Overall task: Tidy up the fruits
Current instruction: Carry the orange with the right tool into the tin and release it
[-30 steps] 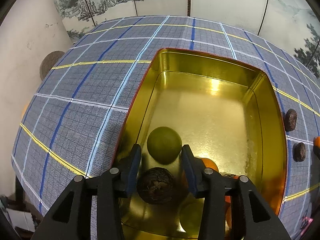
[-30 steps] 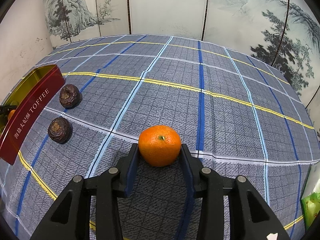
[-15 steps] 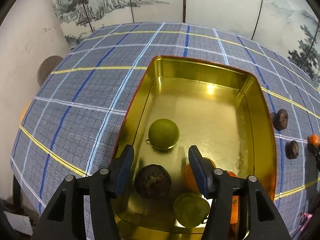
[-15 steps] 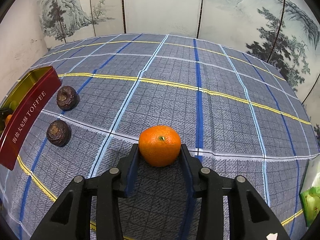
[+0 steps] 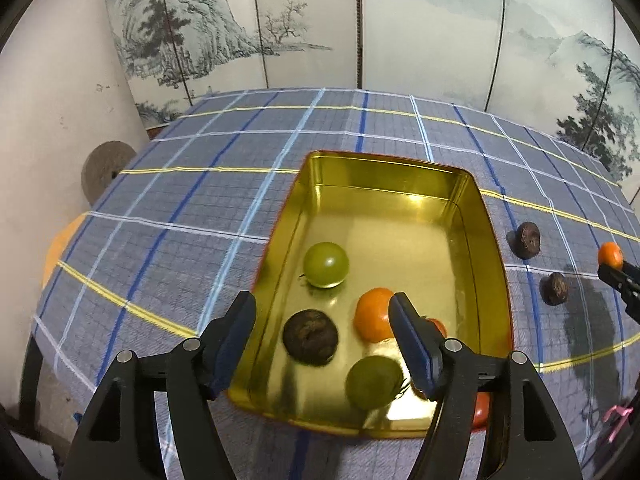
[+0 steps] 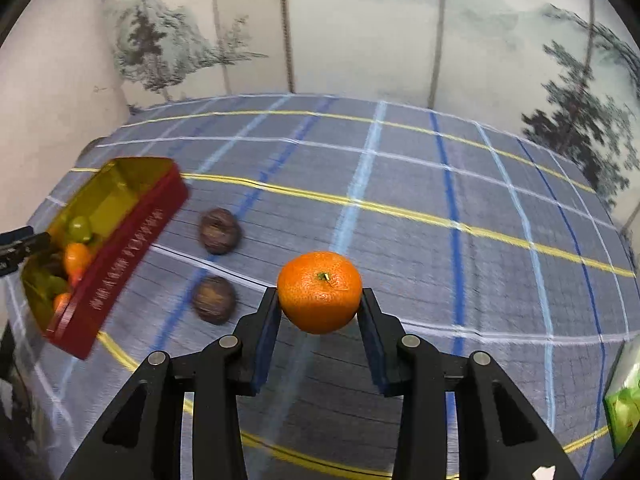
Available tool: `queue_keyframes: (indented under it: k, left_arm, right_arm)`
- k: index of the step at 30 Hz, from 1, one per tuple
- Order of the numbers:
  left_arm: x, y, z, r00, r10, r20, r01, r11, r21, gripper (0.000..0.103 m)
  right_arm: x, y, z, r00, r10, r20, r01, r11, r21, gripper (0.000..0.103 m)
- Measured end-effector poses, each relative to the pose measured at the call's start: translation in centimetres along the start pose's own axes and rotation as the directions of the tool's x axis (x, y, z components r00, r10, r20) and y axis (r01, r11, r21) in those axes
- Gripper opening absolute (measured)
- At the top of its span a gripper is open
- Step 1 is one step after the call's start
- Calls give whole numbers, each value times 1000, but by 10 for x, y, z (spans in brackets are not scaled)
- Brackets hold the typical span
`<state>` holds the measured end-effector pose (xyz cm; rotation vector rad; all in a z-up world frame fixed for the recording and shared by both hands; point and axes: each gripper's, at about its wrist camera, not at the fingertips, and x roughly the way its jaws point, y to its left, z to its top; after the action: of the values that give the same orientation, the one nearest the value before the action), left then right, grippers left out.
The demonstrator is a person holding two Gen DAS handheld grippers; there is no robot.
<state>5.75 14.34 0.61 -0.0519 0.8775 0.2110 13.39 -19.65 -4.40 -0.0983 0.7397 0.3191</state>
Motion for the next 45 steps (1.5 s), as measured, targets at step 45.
queue_keyframes:
  k: [45]
  left_arm:
    - [-20, 85, -44, 996, 54, -65, -66, 977, -200, 70]
  right_arm:
    - [31, 231, 3, 935, 313, -165, -352, 868, -349, 38]
